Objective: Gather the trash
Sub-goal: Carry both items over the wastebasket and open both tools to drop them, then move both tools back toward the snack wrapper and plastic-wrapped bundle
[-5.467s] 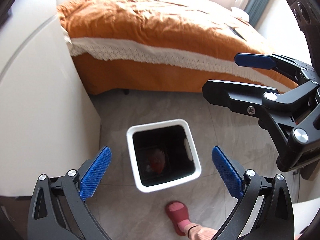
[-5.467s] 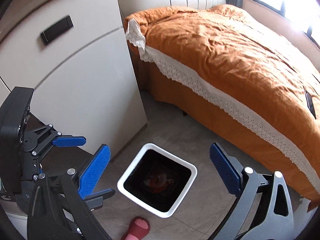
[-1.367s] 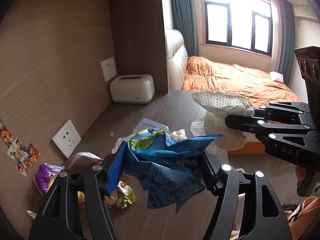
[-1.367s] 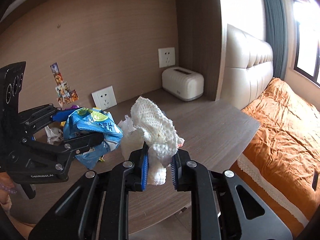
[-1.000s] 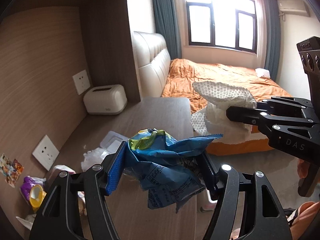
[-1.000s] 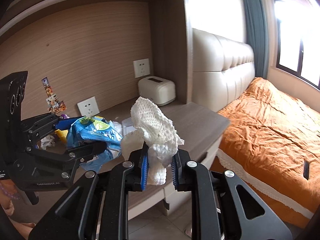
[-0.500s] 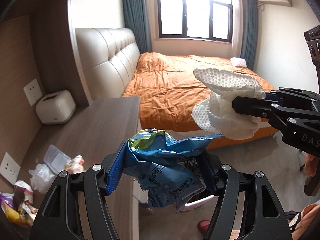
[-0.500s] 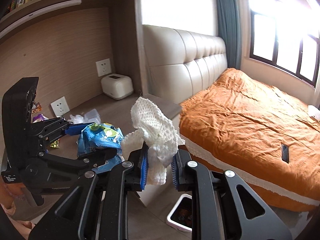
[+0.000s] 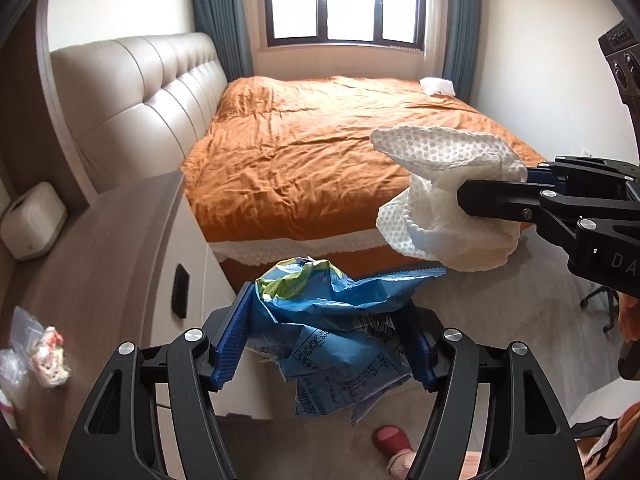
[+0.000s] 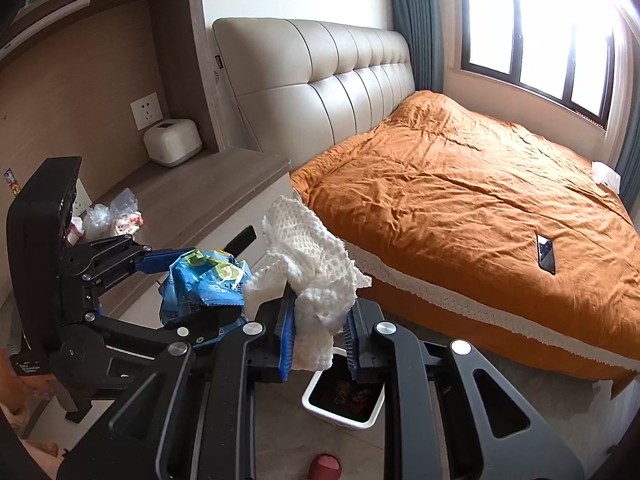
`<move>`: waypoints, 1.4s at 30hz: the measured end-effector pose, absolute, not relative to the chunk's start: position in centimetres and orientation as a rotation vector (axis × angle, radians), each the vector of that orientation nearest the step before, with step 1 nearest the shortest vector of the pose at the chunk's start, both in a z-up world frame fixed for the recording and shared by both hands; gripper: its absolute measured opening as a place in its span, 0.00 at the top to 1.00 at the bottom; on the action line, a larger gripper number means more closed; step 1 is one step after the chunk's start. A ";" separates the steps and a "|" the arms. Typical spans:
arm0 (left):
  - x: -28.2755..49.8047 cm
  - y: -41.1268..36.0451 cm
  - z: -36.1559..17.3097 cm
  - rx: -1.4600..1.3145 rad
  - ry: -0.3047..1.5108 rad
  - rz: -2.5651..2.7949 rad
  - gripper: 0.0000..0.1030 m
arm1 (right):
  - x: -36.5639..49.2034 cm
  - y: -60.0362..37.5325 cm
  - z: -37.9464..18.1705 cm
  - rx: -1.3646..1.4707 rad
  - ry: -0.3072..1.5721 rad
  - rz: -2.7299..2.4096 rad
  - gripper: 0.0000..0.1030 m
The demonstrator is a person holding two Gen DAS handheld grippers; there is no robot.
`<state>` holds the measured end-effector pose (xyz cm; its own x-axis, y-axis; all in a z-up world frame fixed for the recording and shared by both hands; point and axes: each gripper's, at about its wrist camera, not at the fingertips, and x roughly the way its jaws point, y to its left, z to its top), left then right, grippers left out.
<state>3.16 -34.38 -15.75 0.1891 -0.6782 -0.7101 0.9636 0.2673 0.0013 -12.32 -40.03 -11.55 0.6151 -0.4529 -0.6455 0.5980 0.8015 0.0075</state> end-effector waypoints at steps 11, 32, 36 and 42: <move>3.9 -40.4 -27.6 0.591 0.805 -1.218 0.36 | -11.8 -46.3 -20.6 0.305 0.823 -0.601 0.77; 4.2 -45.7 -49.5 0.596 1.036 -1.183 0.05 | -9.7 -53.9 -43.8 0.339 1.084 -0.470 0.05; 4.3 -45.5 -48.7 0.588 1.037 -1.170 0.05 | -9.7 -53.5 -43.1 0.324 1.073 -0.456 0.05; 4.6 -45.0 -46.0 0.557 1.018 -1.153 0.05 | -9.3 -53.3 -40.5 0.328 1.023 -0.454 0.05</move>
<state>4.63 -45.03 -46.00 0.0585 -0.4777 -0.8765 0.9290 0.3476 -0.1274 -9.29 -53.34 -40.50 0.4418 -0.2084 -0.8726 0.5074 0.8602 0.0514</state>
